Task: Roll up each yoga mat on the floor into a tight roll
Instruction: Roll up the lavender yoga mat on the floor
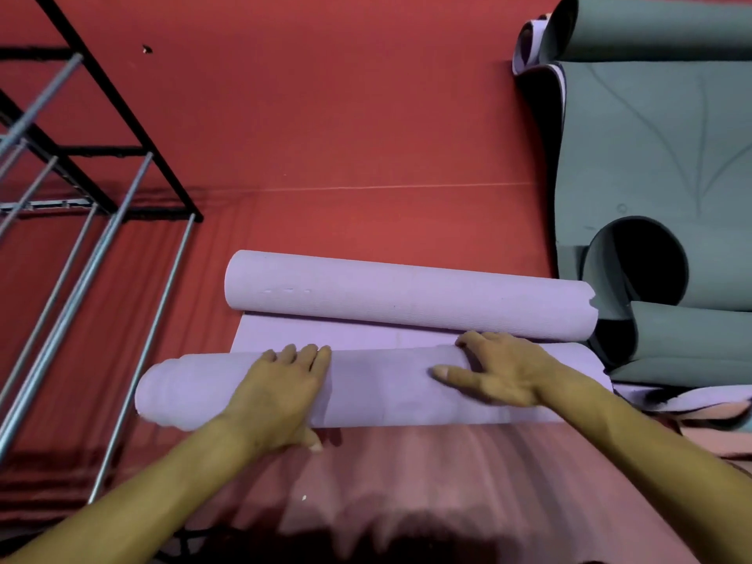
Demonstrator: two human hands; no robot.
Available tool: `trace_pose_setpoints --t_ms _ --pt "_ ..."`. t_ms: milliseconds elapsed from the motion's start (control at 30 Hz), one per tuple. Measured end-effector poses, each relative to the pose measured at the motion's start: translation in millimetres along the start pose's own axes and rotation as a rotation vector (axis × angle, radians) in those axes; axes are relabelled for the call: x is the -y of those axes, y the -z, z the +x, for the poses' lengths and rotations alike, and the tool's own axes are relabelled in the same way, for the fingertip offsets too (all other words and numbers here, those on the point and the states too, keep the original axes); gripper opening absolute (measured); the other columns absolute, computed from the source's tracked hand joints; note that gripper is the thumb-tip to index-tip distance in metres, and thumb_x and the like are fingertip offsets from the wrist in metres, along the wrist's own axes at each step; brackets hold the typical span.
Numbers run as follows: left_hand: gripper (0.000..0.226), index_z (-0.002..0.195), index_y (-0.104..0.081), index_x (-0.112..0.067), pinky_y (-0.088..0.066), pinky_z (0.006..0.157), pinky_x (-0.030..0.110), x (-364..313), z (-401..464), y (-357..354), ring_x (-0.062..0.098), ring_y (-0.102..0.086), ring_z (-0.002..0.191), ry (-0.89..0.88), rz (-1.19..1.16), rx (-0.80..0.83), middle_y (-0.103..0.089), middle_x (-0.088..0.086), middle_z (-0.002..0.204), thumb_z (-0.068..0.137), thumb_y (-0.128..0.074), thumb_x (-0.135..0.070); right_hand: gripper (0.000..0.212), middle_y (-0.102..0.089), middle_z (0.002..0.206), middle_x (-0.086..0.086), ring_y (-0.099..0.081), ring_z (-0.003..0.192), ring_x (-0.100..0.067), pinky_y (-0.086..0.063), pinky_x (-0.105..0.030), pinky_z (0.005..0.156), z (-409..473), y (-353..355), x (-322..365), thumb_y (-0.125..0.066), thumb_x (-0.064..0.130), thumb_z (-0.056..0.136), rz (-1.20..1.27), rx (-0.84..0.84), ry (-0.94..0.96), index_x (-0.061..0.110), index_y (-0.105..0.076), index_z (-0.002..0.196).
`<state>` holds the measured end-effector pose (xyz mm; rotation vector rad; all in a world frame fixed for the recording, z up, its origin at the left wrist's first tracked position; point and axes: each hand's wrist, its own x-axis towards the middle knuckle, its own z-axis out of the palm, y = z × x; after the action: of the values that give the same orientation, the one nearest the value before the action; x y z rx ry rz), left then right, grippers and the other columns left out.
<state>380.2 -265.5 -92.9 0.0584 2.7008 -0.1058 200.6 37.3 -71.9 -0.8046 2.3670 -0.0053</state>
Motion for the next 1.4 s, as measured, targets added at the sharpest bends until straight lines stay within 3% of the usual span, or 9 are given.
trace_pose_setpoints --t_ms 133,200,367,533,667,933,1033,1100,1400 --pt "0.122 0.157 -0.037 -0.018 -0.049 0.101 0.043 7 12 -3 0.025 -0.059 0.126 0.025 -0.072 -0.090 -0.055 -0.002 0.145 0.058 -0.076 -0.078 0.110 0.014 0.170 -0.022 0.018 0.157 -0.039 0.004 -0.059 0.126 27 27 -11 0.001 0.098 0.076 -0.189 -0.229 0.034 0.036 -0.012 0.166" --pt "0.123 0.163 -0.024 -0.023 -0.043 0.108 0.040 12 16 0 0.020 -0.051 0.136 0.024 -0.115 -0.049 -0.045 -0.007 0.155 0.064 -0.070 -0.080 0.103 0.025 0.169 -0.013 0.025 0.156 -0.035 0.006 -0.059 0.126 26 46 -16 -0.005 0.095 0.081 -0.120 -0.335 0.053 0.038 -0.008 0.166" --pt "0.125 0.165 -0.009 -0.027 -0.044 0.106 0.038 18 20 4 0.022 -0.050 0.133 0.002 -0.130 -0.021 -0.040 -0.004 0.154 0.068 -0.063 -0.084 0.120 -0.015 0.168 -0.012 -0.021 0.152 -0.037 -0.019 -0.061 0.123 -9 6 -7 -0.035 0.105 0.063 -0.206 -0.107 0.098 0.034 -0.025 0.159" --pt "0.131 0.159 -0.030 -0.021 -0.048 0.098 0.043 16 24 -10 0.026 -0.058 0.122 0.014 -0.053 -0.068 -0.053 -0.003 0.139 0.051 -0.068 -0.086 0.120 -0.047 0.136 -0.013 -0.050 0.121 -0.038 -0.040 -0.057 0.108 -11 -42 -16 -0.070 0.082 0.057 -0.324 -0.326 0.136 0.019 -0.040 0.154" --pt "0.087 0.121 -0.043 -0.045 -0.044 0.072 0.037 17 21 15 0.017 -0.066 0.098 0.003 -0.133 0.040 -0.059 -0.016 0.108 0.047 -0.070 -0.081 0.112 -0.054 0.138 -0.005 -0.054 0.122 -0.031 -0.042 -0.048 0.109 -3 -32 -20 -0.065 0.079 0.059 -0.276 -0.310 0.177 0.021 -0.042 0.152" --pt "0.089 0.121 -0.044 -0.057 -0.051 0.090 0.035 18 12 24 0.004 -0.061 0.111 0.013 -0.349 0.257 -0.060 -0.031 0.120 0.043 -0.077 -0.084 0.097 -0.051 0.138 0.002 -0.048 0.131 -0.025 -0.033 -0.040 0.111 10 -8 -9 -0.080 0.067 0.056 -0.210 -0.046 0.171 0.023 -0.036 0.131" --pt "0.127 0.153 -0.023 -0.058 -0.037 0.116 0.041 25 13 24 0.010 -0.024 0.155 -0.030 -0.312 0.197 -0.019 -0.017 0.169 0.041 -0.071 -0.093 0.113 -0.001 0.171 -0.010 -0.001 0.158 -0.038 -0.011 -0.053 0.127 10 -5 -11 -0.078 0.066 0.062 -0.184 -0.016 0.159 0.021 -0.027 0.152" --pt "0.138 0.160 -0.013 -0.052 -0.032 0.121 0.043 29 13 26 0.011 -0.012 0.159 -0.018 -0.327 0.130 0.000 -0.013 0.173 0.041 -0.069 -0.096 0.121 0.019 0.171 -0.009 0.013 0.158 -0.037 -0.002 -0.053 0.129 9 -2 -12 -0.073 0.070 0.066 -0.166 -0.002 0.148 0.024 -0.016 0.162" --pt "0.098 0.139 -0.042 -0.055 -0.045 0.089 0.031 38 9 22 -0.011 -0.047 0.121 -0.042 -0.448 -0.054 -0.048 -0.040 0.132 0.052 -0.076 -0.087 0.129 -0.041 0.129 0.006 -0.042 0.119 -0.022 -0.033 -0.047 0.112 9 0 -9 -0.065 0.093 0.044 -0.224 -0.149 0.178 0.030 -0.029 0.151"
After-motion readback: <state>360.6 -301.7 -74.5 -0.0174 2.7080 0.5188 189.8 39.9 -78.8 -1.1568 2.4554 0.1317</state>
